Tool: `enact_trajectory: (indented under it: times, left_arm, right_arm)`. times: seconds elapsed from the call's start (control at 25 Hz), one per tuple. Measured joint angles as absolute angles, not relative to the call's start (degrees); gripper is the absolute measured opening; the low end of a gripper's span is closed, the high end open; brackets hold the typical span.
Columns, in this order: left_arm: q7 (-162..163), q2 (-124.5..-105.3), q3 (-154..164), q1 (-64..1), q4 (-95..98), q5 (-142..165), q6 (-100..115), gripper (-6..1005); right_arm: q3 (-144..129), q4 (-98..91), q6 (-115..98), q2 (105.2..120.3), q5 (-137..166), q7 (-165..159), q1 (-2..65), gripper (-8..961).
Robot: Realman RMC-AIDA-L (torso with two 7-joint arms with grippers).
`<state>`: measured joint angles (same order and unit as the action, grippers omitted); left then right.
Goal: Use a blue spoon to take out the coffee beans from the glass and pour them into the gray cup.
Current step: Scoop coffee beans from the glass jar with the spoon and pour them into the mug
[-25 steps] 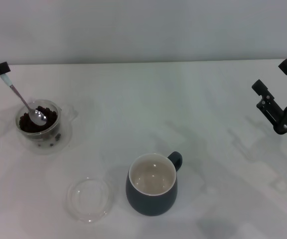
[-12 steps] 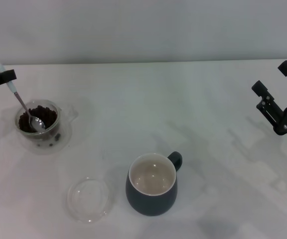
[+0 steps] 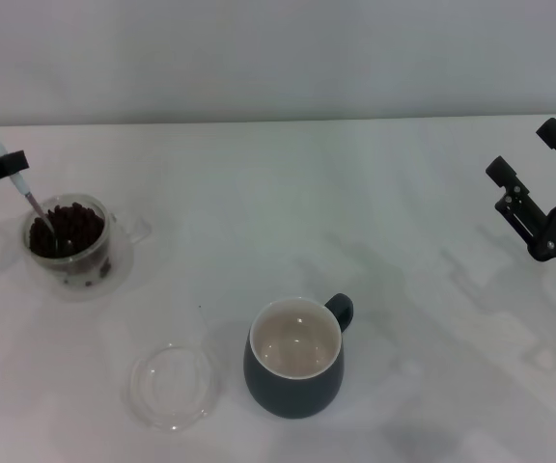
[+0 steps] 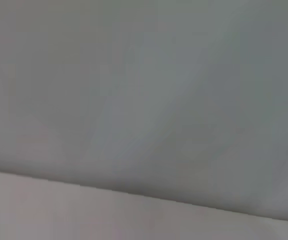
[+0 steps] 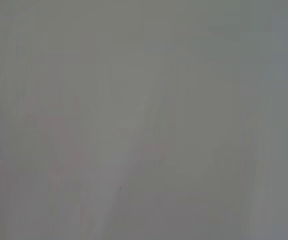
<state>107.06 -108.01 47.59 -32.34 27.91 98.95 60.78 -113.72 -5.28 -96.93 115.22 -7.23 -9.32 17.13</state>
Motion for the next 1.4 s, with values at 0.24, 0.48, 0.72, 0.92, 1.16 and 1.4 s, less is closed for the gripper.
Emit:
enact_trajectory:
  times: [0.24, 0.48, 0.72, 0.92, 1.16, 1.4]
  left_arm:
    - [109.47, -109.34, 45.66, -30.66, 27.77, 98.29, 59.88, 132]
    - [113.87, -110.43, 43.6, -28.71, 27.67, 96.92, 60.3, 133]
    - [117.16, -110.57, 43.59, -26.08, 27.32, 92.04, 60.41, 133]
    - [119.34, -110.72, 43.59, -24.3, 26.81, 89.05, 60.51, 134]
    - [119.67, -110.81, 43.58, -23.24, 25.05, 85.39, 60.58, 132]
    - [119.77, -111.22, 43.59, -22.87, 23.65, 82.85, 61.7, 133]
  right_arm:
    - [-113.58, -5.27, -96.84, 115.22, -7.33, -9.32, 17.17, 630]
    - [-113.31, -5.27, -96.17, 115.22, -7.45, -9.32, 17.49, 630]
    - [-113.27, -5.27, -95.71, 115.22, -7.57, -9.31, 17.66, 630]
    - [-113.19, -5.27, -95.52, 115.22, -7.68, -9.03, 17.73, 630]
    - [-113.11, -5.27, -94.83, 115.22, -7.73, -8.88, 17.75, 630]
    - [-113.08, -5.31, -94.19, 115.22, -7.78, -8.84, 17.94, 630]
